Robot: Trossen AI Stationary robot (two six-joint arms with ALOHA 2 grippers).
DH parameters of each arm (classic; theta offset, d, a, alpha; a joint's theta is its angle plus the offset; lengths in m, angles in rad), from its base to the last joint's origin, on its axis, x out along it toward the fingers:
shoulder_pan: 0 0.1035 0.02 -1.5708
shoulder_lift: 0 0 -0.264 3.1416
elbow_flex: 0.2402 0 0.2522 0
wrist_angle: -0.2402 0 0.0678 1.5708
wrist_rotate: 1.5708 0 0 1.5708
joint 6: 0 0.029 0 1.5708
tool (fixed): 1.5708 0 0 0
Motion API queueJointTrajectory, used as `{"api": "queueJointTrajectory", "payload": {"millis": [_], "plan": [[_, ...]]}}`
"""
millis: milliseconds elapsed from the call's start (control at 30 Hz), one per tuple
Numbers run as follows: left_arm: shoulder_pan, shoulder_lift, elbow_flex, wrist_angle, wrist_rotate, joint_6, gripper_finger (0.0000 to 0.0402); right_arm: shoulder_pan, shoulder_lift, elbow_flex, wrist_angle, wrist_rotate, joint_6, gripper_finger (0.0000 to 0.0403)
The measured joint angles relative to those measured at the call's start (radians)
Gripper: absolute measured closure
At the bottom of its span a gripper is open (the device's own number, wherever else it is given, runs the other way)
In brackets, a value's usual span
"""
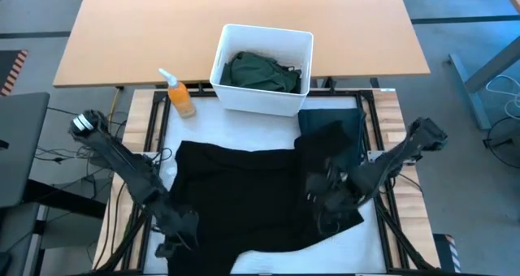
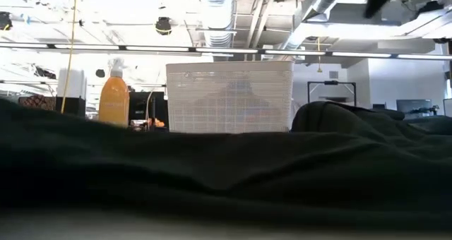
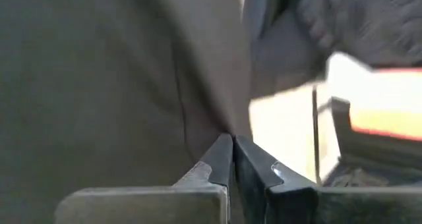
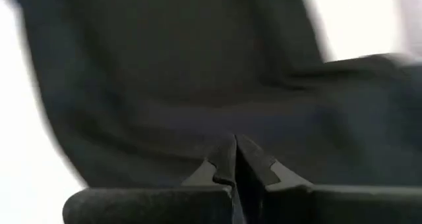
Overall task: Fold laundry
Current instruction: Fold the black t-shirt
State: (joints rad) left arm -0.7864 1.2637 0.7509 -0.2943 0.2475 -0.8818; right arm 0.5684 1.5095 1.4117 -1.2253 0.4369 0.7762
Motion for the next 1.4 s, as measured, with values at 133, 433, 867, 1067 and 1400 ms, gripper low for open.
{"api": "queueJointTrajectory", "payload": {"millis": [133,433,867,1067,1400], "plan": [[0.000,-0.191,0.000,-0.008,-0.147,0.116,0.0401,-0.105,-0.132,-0.083,-0.053,0.036,0.001,0.0381],[-0.019,-0.419,0.001,0.042,-0.253,0.319,0.0401,-0.274,-0.331,-0.341,0.028,0.005,-0.126,0.0347],[0.062,-0.300,0.002,-0.101,-0.829,0.342,0.0401,-0.241,-0.313,-0.520,0.258,-0.109,-0.224,0.0268],[0.377,-0.218,-0.022,-0.201,-0.669,0.421,0.0395,-0.247,-0.312,-0.520,0.370,-0.093,-0.226,0.0261],[1.008,-0.057,-0.028,-0.212,-0.187,0.795,0.0358,-0.173,-0.299,-0.637,0.635,-0.089,-0.202,0.0261]]}}
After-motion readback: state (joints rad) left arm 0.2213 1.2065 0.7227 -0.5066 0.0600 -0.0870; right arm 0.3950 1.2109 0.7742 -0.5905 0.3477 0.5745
